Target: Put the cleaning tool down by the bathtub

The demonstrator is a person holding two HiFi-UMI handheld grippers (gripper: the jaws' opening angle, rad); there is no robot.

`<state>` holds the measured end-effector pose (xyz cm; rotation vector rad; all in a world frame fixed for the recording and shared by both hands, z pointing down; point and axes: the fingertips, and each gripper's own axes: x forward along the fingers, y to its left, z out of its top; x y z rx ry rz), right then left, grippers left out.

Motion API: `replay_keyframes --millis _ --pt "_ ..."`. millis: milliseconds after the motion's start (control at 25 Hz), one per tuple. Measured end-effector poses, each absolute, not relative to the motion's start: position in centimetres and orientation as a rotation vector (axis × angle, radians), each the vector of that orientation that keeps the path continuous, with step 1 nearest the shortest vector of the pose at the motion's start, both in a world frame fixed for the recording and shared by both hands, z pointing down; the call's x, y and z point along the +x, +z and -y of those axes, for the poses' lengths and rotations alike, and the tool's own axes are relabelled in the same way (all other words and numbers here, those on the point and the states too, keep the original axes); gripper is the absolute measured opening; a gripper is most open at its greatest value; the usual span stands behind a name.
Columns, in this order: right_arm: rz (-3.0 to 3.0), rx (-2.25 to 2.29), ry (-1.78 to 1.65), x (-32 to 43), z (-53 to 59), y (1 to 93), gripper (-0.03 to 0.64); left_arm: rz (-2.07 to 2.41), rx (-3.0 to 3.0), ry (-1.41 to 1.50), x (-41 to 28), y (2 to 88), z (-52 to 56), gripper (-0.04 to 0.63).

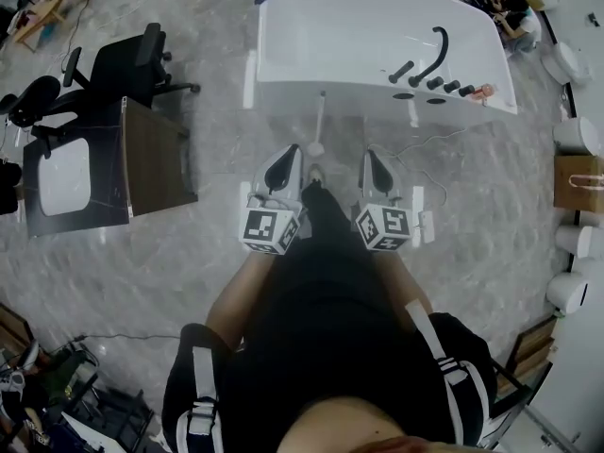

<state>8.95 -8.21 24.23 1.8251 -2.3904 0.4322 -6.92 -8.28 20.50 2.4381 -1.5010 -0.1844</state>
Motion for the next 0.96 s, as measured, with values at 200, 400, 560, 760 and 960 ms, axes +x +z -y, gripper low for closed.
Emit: replay_keyframes --millis 200,400,560,760,960 --pt "2.411 1.816 0.422 8.6 7.6 23.6 -0.003 1.486 2.446 -0.164 -6.9 20.7 7.2 0.008" --pt "2.429 1.820 0.412 8.5 7.3 22.8 -0.003 1.488 2.443 -0.165 -7.2 20.5 7.0 0.008" --pt "2.437 1.816 0.412 8.4 7.4 22.5 -0.003 1.485 2.432 -0.187 -7.7 20.2 7.0 0.008" --pt "2.446 1.823 0.396 8.3 7.9 21.8 -0.003 1.491 2.425 -0.208 -8.0 19.8 7.2 0.008" --pt "2.449 1.824 0.391 8.1 7.9 21.8 -0.003 1.487 2.427 -0.214 -8.1 19.9 7.3 0.006"
